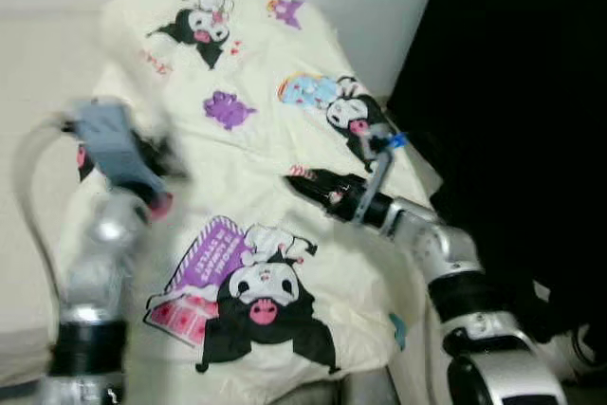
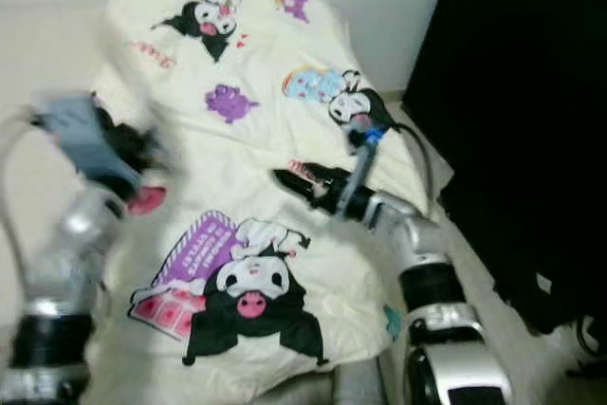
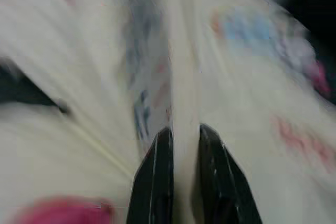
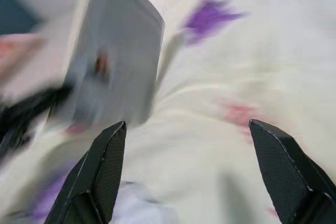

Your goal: Clean up the room

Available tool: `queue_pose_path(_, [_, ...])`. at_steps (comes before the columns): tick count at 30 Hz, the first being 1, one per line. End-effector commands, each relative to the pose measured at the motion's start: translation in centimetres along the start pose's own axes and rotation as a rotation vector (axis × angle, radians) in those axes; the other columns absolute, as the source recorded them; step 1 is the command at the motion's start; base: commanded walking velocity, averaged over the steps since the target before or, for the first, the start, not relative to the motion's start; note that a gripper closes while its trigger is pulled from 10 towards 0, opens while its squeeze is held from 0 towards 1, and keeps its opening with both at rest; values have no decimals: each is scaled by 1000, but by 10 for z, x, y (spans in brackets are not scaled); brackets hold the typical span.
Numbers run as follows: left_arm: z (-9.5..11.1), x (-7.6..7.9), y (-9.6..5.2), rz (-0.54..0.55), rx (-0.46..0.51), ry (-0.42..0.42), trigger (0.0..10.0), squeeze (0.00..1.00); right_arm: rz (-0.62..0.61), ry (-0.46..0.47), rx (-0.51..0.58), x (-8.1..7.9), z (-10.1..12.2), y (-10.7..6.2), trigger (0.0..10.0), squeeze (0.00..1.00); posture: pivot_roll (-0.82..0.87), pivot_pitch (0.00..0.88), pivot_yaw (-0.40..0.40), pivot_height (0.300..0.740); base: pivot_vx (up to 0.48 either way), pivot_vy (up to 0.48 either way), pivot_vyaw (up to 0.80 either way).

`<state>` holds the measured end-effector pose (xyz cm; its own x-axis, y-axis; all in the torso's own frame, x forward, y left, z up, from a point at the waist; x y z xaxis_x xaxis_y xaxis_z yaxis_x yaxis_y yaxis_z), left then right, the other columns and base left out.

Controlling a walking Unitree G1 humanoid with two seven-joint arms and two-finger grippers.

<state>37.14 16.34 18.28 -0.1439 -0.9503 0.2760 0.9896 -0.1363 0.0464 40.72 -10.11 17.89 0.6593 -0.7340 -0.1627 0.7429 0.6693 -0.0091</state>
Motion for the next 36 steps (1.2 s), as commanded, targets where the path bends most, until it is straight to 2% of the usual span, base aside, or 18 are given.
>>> queue_pose_path(1, [-5, 20, -4, -82, -30, -9, 10000, 0, -69, 7, -26, 10, -10, -7, 10000, 0, -149, 197, -91, 505, 0, 0, 0])
queue_pose_path(3, [-39, 23, -12, -61, -132, -98, 10000, 0, -143, 12, -59, 22, -22, -17, 10000, 0, -152, 206, -87, 505, 0, 0, 0])
queue_pose_path(4, [-39, 23, -12, -61, -132, -98, 10000, 0, -143, 12, -59, 22, -22, -17, 10000, 0, -152, 206, -87, 505, 0, 0, 0])
queue_pose_path(7, [-71, 9, -19, 30, -238, -153, 10000, 0, -237, -6, -109, 33, -38, -26, 10000, 0, -155, 208, -83, 505, 0, 0, 0])
queue_pose_path(9, [-83, -29, -24, 216, -279, -121, 10000, 0, -300, -7, -128, 40, -45, -30, 10000, 0, -154, 209, -82, 505, 0, 0, 0])
queue_pose_path(11, [-83, -31, -26, 228, -285, -122, 10000, 0, -310, -11, -127, 41, -46, -30, 10000, 0, -154, 209, -82, 505, 0, 0, 0])
queue_pose_path(14, [-59, -100, -43, 540, -179, -101, 10000, 0, -384, -14, -136, 53, -48, -35, 10000, 0, -157, 211, -78, 505, 0, 0, 0])
queue_pose_path(15, [-51, -115, -49, 606, -149, -89, 10000, 0, -400, -16, -142, 55, -49, -37, 10000, 0, -157, 211, -79, 505, 0, 0, 0])
queue_pose_path(17, [-51, -115, -49, 606, -149, -89, 10000, 0, -400, -16, -142, 55, -49, -37, 10000, 0, -157, 211, -79, 505, 0, 0, 0])
queue_pose_path(18, [-39, -128, -57, 658, -110, -65, 10000, 0, -424, -16, -148, 59, -50, -40, 10000, 0, -153, 214, -80, 505, 0, 0, 0])
queue_pose_path(19, [-39, -128, -57, 658, -110, -65, 10000, 0, -424, -16, -148, 59, -50, -40, 10000, 0, -153, 214, -80, 505, 0, 0, 0])
queue_pose_path(20, [-26, -136, -63, 687, -73, -48, 10000, 0, -451, -21, -165, 63, -54, -45, 10000, 0, -146, 214, -81, 505, 0, 0, 0])
queue_pose_path(23, [-14, -137, -69, 682, -35, -37, 10000, 0, -497, -17, -192, 70, -61, -53, 10000, 0, -140, 213, -82, 505, 0, 0, 0])
queue_pose_path(27, [-19, -124, -70, 639, -47, -37, 10000, 0, -532, -18, -220, 74, -67, -57, 10000, 0, -139, 210, -80, 505, 0, 0, 0])
queue_pose_path(29, [-37, -120, -78, 643, -102, -34, 10000, 0, -558, -20, -245, 78, -71, -61, 10000, 0, -138, 210, -82, 505, 0, 0, 0])
queue_pose_path(32, [-45, -122, -84, 660, -131, -30, 10000, 0, -573, -20, -260, 80, -74, -63, 10000, 0, -137, 209, -83, 505, 0, 0, 0])
queue_pose_path(33, [-49, -130, -92, 688, -150, 5, 10000, 0, -598, -18, -283, 83, -78, -67, 10000, 0, -133, 209, -87, 505, 0, 0, 0])
queue_pose_path(36, [-42, -136, -95, 702, -134, 50, 10000, 0, -608, -15, -291, 85, -80, -70, 10000, 0, -129, 208, -87, 505, 0, 0, 0])
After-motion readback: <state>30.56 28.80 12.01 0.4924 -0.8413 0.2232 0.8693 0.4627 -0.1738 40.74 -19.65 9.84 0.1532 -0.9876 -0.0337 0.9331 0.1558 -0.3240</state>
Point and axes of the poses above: a point about 5 cm out from each wrist's last joint towards the gripper, its own y axis pointing out of the wrist towards the gripper, its own z axis along the axis of the wrist's last joint, x = y × z, the point moved 5 cm from there along y, pointing out of the wrist towards the gripper, and after that the axes turned 9 degrees about -y, right-handed, at the moved point
